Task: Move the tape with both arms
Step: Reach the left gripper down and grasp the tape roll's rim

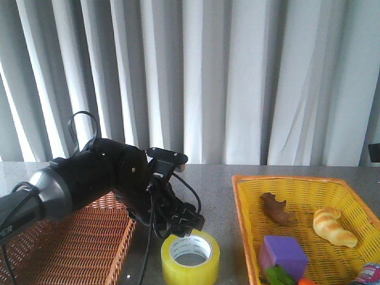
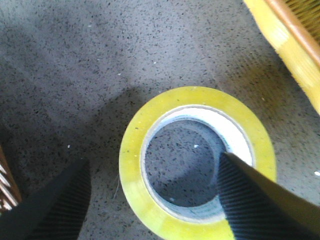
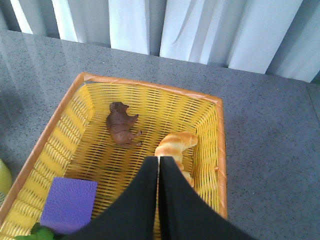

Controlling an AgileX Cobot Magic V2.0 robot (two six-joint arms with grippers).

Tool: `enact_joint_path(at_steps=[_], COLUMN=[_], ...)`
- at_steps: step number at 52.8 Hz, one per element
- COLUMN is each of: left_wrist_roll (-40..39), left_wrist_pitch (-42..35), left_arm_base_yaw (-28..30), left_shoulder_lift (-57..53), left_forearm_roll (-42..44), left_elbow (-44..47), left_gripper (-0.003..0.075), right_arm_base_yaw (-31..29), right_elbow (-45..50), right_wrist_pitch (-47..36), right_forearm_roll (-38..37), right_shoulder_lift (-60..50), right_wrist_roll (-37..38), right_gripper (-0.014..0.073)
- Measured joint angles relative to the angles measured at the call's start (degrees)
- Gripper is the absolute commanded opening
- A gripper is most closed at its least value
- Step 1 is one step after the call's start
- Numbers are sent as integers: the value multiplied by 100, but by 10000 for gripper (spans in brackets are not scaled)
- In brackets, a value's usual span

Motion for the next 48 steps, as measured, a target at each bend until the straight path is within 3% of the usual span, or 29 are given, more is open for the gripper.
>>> enact_joint_path(at_steps=[21, 39, 48], left_wrist_roll=[-62, -607, -754], left_wrist_pitch=[7, 65, 98], left_arm_base_yaw=[0, 0, 0], left_shoulder_lift=[436, 756, 784], left_forearm_roll=[50, 50, 50], left_elbow=[0, -4, -125], left_gripper=[502, 502, 447], right_arm_base_yaw=[0, 0, 0], right_elbow=[0, 0, 0], right_wrist_pitch=[-7, -21, -27], right_forearm_roll=[0, 0, 0], right_shoulder_lift=[0, 0, 0], right_wrist_roll=[0, 0, 0], right_gripper=[-5, -5, -5])
